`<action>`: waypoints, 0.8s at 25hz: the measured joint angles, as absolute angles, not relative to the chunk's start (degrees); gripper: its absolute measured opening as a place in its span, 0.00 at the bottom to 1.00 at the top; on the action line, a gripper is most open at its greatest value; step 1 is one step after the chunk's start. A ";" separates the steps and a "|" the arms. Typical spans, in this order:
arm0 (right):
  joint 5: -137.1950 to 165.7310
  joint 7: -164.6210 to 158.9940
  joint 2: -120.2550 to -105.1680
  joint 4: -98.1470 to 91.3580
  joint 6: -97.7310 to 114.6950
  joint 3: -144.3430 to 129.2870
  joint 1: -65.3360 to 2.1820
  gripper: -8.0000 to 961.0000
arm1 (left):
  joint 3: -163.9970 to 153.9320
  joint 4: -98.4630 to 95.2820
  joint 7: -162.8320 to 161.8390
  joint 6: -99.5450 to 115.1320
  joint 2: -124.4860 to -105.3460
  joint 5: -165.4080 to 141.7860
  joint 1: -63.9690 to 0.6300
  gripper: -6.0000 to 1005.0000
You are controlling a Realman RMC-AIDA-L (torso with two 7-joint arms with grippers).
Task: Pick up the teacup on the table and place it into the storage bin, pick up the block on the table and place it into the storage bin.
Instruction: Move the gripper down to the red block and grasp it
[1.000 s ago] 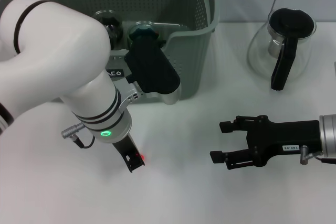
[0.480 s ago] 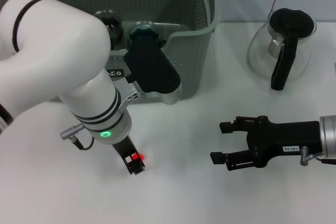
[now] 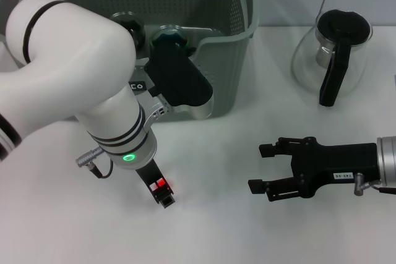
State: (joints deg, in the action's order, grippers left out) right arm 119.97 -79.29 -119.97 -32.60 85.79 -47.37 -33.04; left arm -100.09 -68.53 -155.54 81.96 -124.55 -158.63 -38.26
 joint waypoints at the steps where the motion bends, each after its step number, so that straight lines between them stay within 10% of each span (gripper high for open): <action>1: 119.97 -79.28 -119.97 -32.60 85.78 -47.37 -33.04 0.98 | -100.15 -68.47 -155.74 81.84 -124.55 -158.64 -38.29 0.54; 20: 120.34 -78.92 -119.88 -32.61 85.78 -47.37 -33.05 0.98 | -100.11 -64.69 -157.30 79.62 -124.63 -158.37 -40.30 0.57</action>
